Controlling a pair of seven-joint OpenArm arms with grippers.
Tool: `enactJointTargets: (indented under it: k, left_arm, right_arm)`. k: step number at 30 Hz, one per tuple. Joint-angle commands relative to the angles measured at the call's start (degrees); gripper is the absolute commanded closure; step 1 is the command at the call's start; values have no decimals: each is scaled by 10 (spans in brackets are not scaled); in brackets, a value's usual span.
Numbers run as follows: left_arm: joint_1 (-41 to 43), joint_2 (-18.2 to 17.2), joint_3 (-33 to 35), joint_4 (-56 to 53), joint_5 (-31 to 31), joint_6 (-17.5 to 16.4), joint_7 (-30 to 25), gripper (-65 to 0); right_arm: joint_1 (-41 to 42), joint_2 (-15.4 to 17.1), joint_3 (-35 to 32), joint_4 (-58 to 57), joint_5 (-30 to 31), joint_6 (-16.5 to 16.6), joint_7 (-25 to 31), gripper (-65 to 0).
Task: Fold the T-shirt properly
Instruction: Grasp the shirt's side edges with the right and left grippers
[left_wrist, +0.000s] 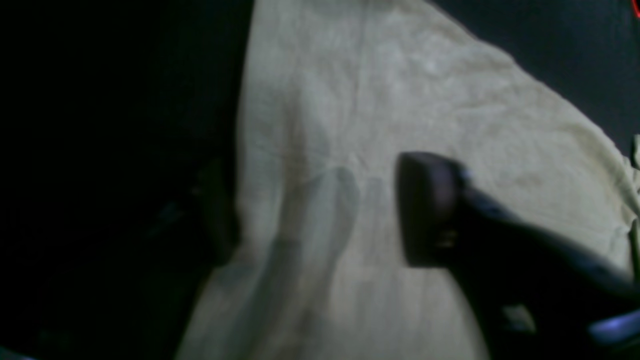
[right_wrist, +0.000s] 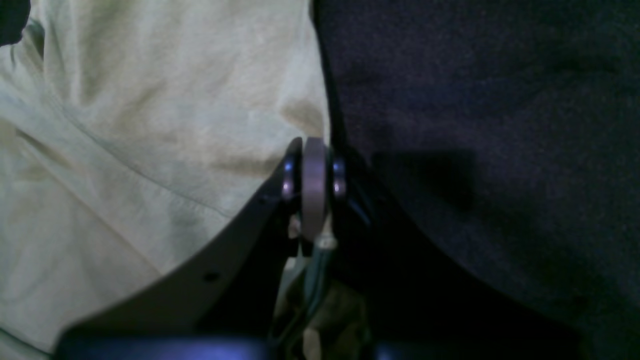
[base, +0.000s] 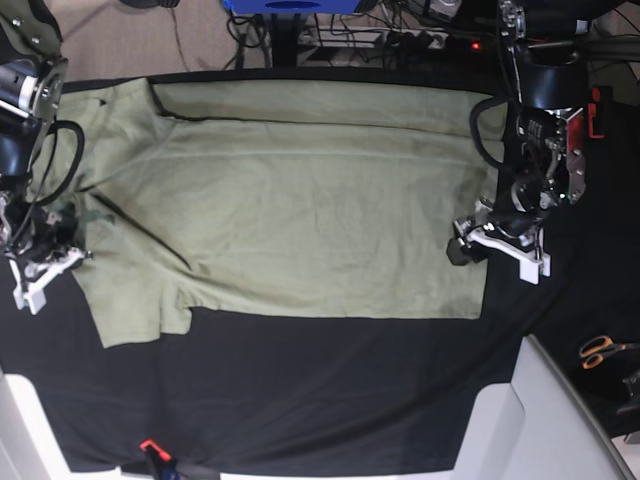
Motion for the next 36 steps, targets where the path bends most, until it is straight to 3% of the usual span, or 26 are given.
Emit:
enactJointTargets:
  k: [1,4,7,12,18,30,31,36]
  left_arm:
    - [0,0,0,0,3,-1,22,-324]
    - [1,-3,-1,-1,3,-1,22,-150]
    - [4,-6,-2,0,3,-1,22,-10]
    - [5,-12,-3,6,2,0,22,0]
    - [51,-13,-62,71,3,1,27,0]
    - [109,-18,-65,151,3,1,27,0]
    - [117,-19,-66,163,1,1,27,-41]
    - [151,-20,-67,230,2,1,27,-444]
  right_arm:
    - [15,10,1,11,7,5,11,0]
    - [15,10,1,11,7,5,11,0]
    - [15,10,1,11,7,28,11,0]
    - [14,10,1,11,7,34,11,0]
    - [8,10,1,11,7,34,11,0]
    - [7,10,1,11,7,34,11,0]
    - [7,10,1,11,7,34,11,0]
    - [7,10,1,11,6,34,11,0]
